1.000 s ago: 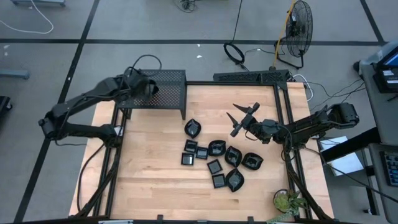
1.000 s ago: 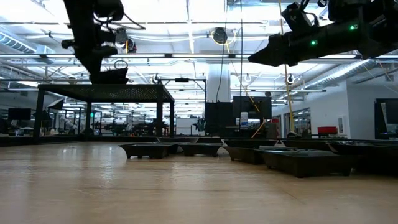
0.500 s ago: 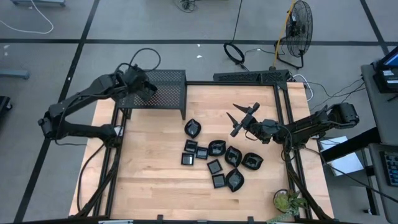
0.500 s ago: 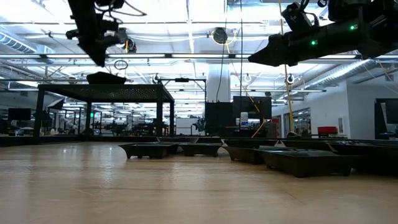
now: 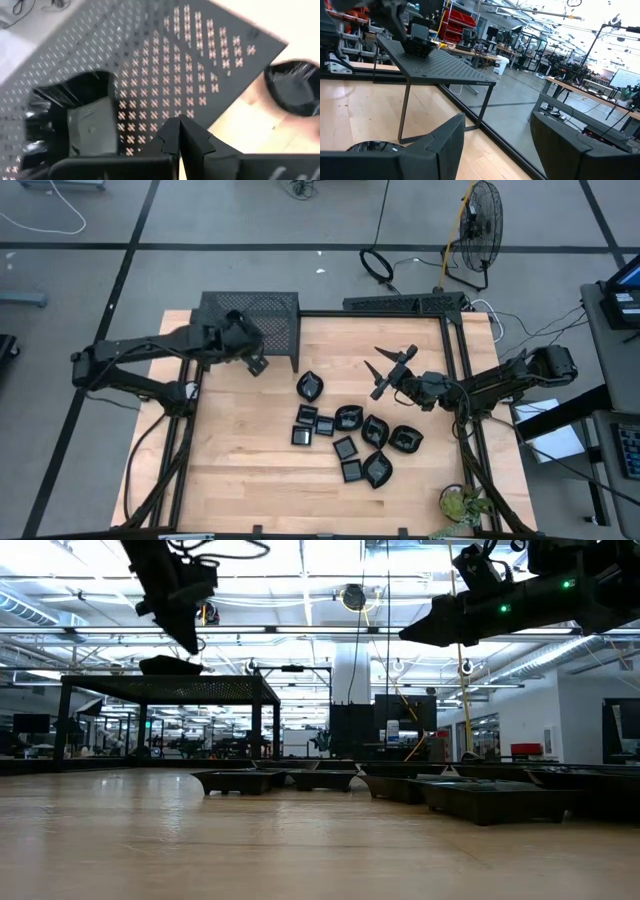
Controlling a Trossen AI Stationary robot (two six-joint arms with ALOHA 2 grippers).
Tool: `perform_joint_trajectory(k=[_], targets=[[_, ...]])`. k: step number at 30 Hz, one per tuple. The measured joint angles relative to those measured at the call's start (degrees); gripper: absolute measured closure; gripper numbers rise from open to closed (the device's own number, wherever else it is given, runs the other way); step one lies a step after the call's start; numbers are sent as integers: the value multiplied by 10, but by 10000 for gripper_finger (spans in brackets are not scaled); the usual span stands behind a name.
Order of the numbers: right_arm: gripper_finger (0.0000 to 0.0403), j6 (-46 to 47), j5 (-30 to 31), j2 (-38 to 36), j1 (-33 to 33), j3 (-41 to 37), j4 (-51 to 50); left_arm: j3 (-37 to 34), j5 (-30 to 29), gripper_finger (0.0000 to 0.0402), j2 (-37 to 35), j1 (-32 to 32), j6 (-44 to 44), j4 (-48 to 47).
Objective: Pick & Place Mini shaped plates
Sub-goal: Stack the distorted square plate on top of the distorted square plate on the shelf
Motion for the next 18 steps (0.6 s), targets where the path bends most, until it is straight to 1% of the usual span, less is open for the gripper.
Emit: perform_joint_trajectory(k=[6, 9, 11, 18], targets=[[190, 0, 0, 0, 0, 0, 0, -16, -51, 393, 16, 0, -33, -23], [190, 0, 0, 0, 0, 0, 0, -27, -58, 398, 17, 10, -42, -34], [190, 0, 0, 0, 0, 0, 0, -30, -66, 395, 16, 17, -47, -32], [190, 0, 0, 0, 0, 0, 0, -31, -71, 397, 16, 51, -45, -44]])
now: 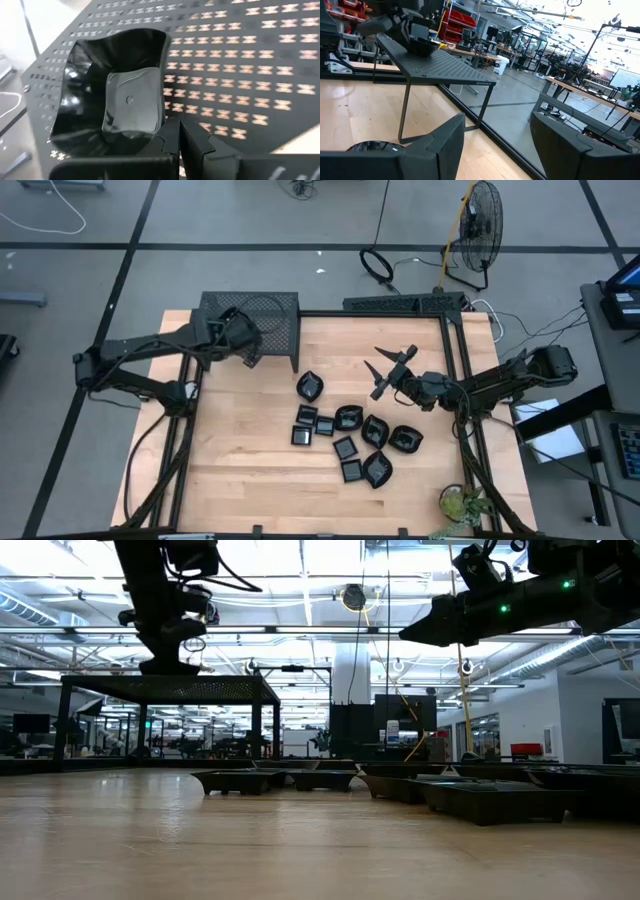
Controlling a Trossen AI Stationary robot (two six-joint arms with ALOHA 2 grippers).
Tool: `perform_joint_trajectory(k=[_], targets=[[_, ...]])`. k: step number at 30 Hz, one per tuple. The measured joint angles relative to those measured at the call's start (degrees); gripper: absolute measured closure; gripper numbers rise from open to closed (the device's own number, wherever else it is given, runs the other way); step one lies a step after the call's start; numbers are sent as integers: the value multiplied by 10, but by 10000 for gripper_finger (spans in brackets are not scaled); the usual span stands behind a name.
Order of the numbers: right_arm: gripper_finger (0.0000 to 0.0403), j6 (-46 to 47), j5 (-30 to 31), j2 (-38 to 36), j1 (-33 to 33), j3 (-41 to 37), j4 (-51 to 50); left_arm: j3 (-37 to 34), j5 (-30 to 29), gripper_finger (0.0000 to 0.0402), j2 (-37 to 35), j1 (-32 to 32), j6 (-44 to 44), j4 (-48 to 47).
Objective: Pick & Place Mini shaped plates
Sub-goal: Stack the distorted square plate on top of the distorted square plate on the shelf, then put the leaf-shaped plate on the shelf
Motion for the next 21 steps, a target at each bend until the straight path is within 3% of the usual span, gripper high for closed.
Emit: perform_joint_trajectory(k=[13, 21], targets=[[190, 0, 0, 0, 0, 0, 0, 0, -16, 381, 0, 51, 13, -20], [190, 0, 0, 0, 0, 0, 0, 0, 6, 382, -64, -41, 63, 101]])
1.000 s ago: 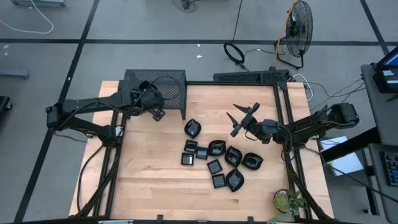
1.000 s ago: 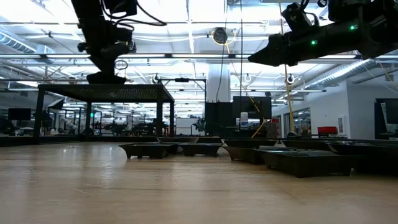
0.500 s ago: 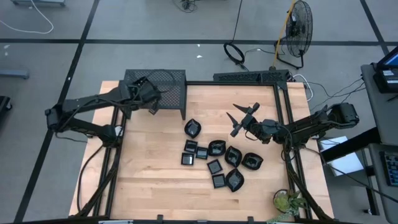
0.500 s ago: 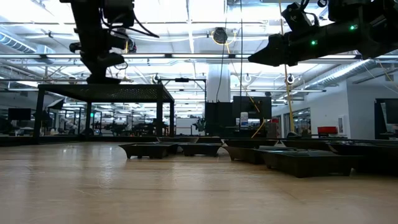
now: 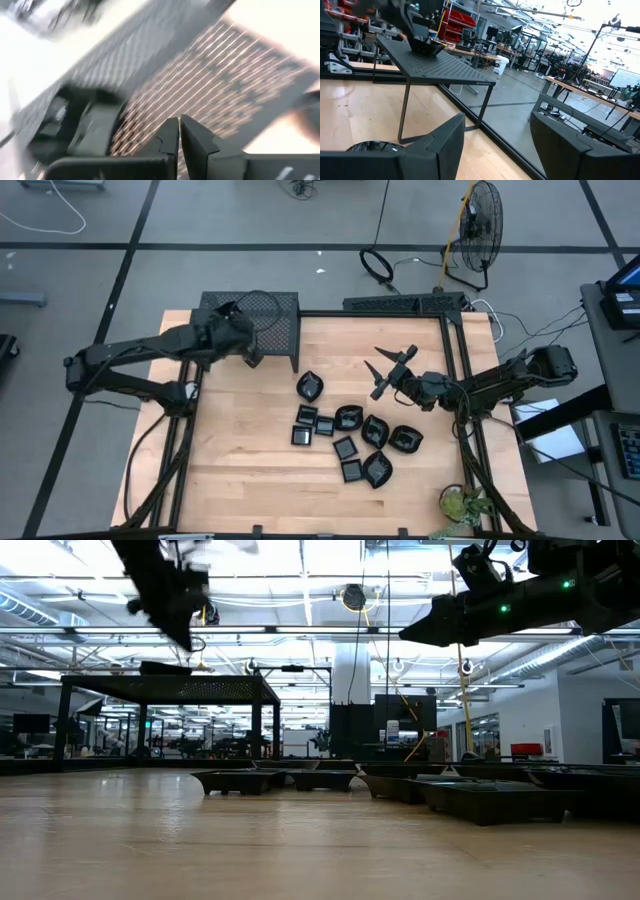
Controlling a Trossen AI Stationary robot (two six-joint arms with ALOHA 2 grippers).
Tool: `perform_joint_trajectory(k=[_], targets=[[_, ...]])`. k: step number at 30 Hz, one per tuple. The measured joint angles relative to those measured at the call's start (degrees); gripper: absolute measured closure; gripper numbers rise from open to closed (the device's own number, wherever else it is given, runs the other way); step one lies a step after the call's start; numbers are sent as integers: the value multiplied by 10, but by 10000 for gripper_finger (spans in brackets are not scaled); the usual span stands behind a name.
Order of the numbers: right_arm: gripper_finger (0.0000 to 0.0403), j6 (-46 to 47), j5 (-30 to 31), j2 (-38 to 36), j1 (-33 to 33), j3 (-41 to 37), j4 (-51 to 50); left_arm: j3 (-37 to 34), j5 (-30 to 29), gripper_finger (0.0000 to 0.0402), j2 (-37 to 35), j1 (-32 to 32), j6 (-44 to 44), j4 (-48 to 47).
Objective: Pick & Place Mini shaped plates
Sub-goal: Put the leaf-shaped plate on the shelf
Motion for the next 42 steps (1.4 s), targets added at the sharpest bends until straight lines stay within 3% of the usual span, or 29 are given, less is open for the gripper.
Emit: perform_joint_trajectory(k=[7, 13, 17, 19, 21, 25, 27, 29, 34, 42], targets=[[190, 0, 0, 0, 0, 0, 0, -24, 51, 392, -62, -144, 105, 193], [190, 18, -3, 0, 2, 0, -4, -195, 115, 372, -115, -216, 212, 485], [190, 90, -72, 0, 2, 1, -41, -323, 125, 371, -140, -221, 205, 639], [190, 136, -101, -4, 5, 17, -115, -369, 133, 371, -149, -222, 204, 700], [190, 177, -133, -23, 13, 58, -302, -403, 158, 371, -156, -222, 220, 742], [190, 343, -209, -38, 30, 210, -774, -432, 191, 371, -159, -222, 270, 783], [190, 419, -248, -27, 40, 263, -944, -434, 195, 371, -158, -222, 281, 782], [190, 472, -301, -25, 53, 285, -1043, -434, 195, 371, -153, -222, 277, 779], [190, 564, -397, -29, 104, 263, -1072, -434, 195, 371, -146, -222, 258, 757], [190, 613, -391, -30, 182, 201, -1020, -434, 157, 366, -140, -212, 204, 750]])
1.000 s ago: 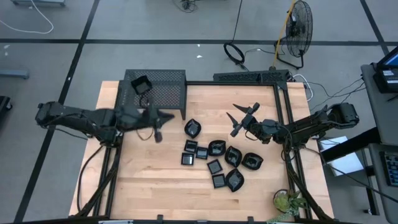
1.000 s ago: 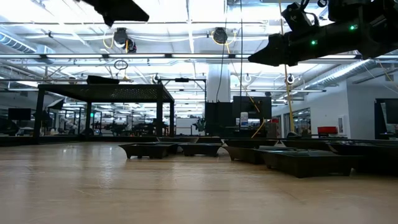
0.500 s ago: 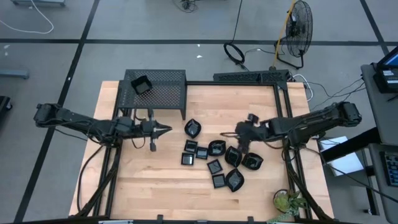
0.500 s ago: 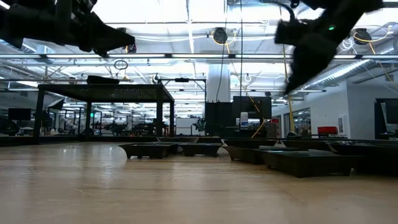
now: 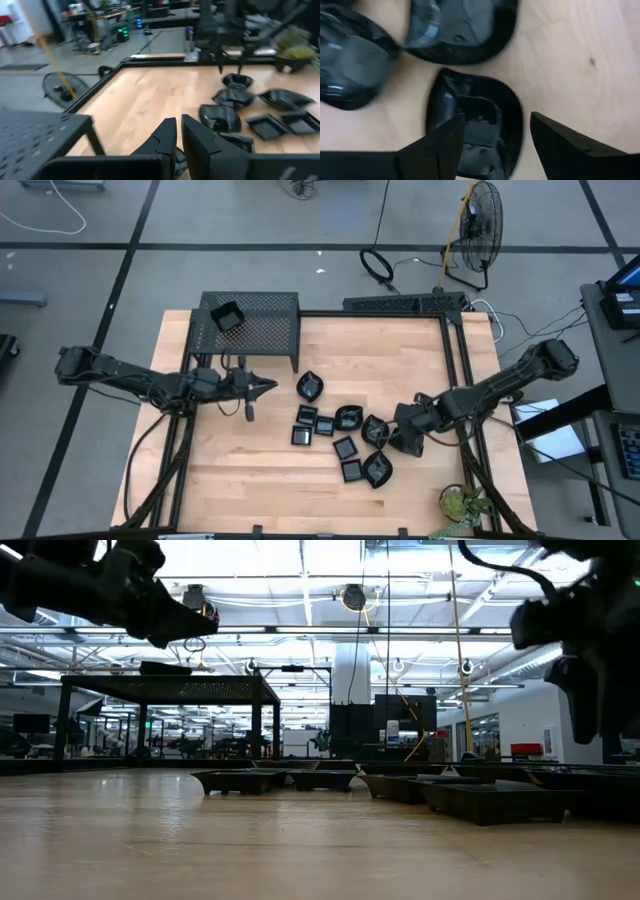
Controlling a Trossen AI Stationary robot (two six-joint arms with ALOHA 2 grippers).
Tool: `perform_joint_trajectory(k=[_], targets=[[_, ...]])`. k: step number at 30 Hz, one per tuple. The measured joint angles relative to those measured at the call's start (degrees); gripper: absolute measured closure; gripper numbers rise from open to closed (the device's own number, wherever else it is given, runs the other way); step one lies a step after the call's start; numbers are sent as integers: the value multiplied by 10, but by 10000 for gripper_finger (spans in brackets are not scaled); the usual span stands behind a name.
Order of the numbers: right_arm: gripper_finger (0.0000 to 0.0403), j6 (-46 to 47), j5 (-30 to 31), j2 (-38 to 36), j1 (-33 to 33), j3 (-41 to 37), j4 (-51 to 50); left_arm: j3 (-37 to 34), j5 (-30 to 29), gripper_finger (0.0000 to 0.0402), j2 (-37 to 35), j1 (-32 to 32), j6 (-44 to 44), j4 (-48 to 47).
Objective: Pick & Place Mini shaped plates
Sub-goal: Put the leaf-shaped plate on the shelf
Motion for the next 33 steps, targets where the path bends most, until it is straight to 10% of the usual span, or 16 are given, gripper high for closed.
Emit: perform_joint_trajectory(k=[14, 33], targets=[[191, 18, -3, 0, 8, -81, 35, 0, -23, 236, 3, 18, -36, -32], [345, -17, -13, 0, 7, -93, 78, 0, -23, 253, 3, 18, -63, -62]])
